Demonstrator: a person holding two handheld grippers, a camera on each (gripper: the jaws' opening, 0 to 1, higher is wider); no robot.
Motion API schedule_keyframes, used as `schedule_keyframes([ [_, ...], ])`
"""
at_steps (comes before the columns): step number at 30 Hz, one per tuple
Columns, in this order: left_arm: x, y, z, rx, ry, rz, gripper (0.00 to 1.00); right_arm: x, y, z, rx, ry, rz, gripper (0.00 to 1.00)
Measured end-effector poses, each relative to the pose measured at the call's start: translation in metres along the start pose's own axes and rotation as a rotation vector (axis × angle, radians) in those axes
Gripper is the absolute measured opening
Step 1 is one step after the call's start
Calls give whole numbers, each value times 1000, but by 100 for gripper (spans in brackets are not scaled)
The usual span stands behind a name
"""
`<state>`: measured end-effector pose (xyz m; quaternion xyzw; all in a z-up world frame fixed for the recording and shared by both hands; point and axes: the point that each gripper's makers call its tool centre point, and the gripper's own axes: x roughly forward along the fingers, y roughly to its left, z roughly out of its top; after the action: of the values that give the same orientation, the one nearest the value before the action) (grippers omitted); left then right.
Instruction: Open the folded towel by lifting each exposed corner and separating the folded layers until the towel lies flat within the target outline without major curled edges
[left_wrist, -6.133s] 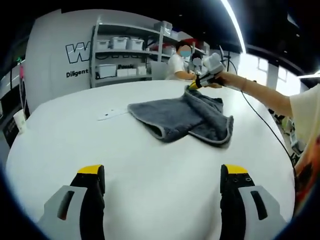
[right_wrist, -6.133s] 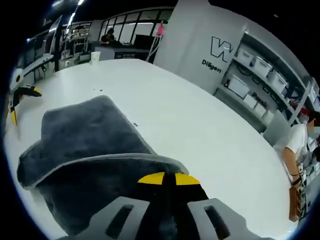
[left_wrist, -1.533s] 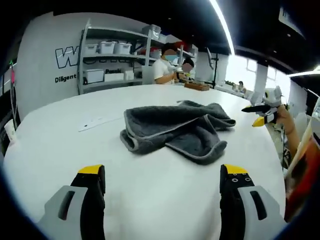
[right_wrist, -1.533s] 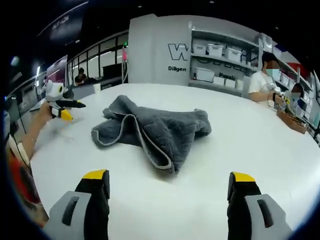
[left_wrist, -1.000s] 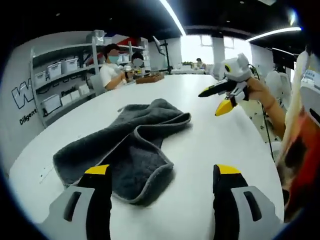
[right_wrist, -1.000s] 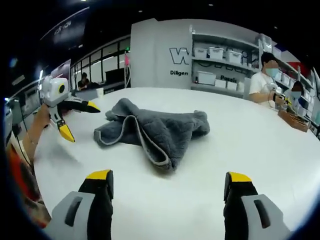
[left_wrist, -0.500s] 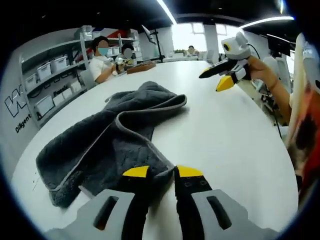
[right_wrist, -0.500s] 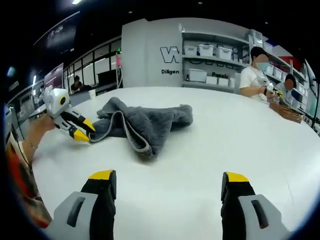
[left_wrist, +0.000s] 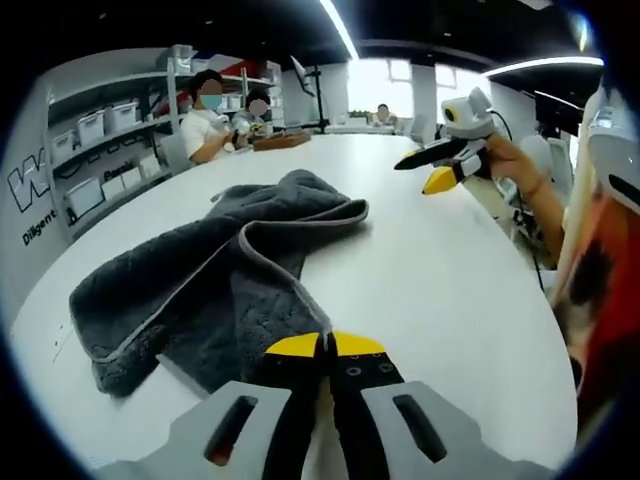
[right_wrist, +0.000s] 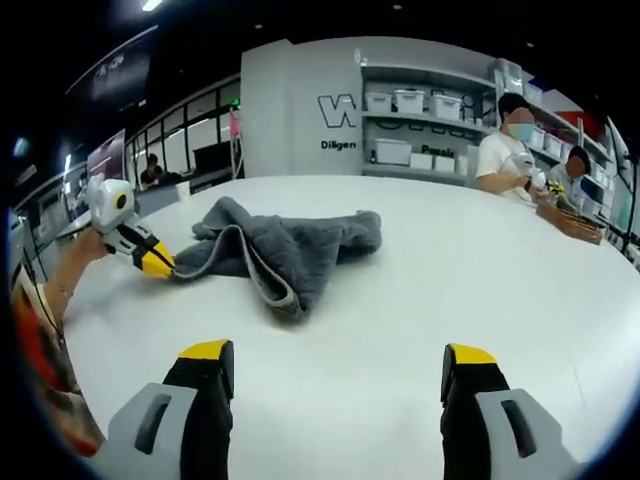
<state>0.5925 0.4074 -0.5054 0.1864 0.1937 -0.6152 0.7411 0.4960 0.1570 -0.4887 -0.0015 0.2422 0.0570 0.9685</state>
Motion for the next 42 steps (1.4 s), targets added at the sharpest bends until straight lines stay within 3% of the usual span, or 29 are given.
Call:
schedule_keyframes([
  [5, -14, 1, -2, -55, -29, -7, 1, -1, 4, 3, -11, 5, 2, 85],
  [11, -33, 2, -15, -71, -13, 16, 1, -5, 8, 7, -22, 1, 1, 85],
  [24, -59, -15, -41, -95, 29, 2, 1, -10, 20, 5, -44, 23, 2, 85],
  [36, -85, -3, -61, -135, 48, 66, 1, -9, 28, 7, -60, 32, 13, 85],
  [38, -104, 5, -73, -170, 48, 118, 1, -8, 31, 8, -65, 33, 19, 85],
  [42, -119, 12, -83, -196, 44, 163, 1, -5, 37, 10, -76, 36, 32, 85],
])
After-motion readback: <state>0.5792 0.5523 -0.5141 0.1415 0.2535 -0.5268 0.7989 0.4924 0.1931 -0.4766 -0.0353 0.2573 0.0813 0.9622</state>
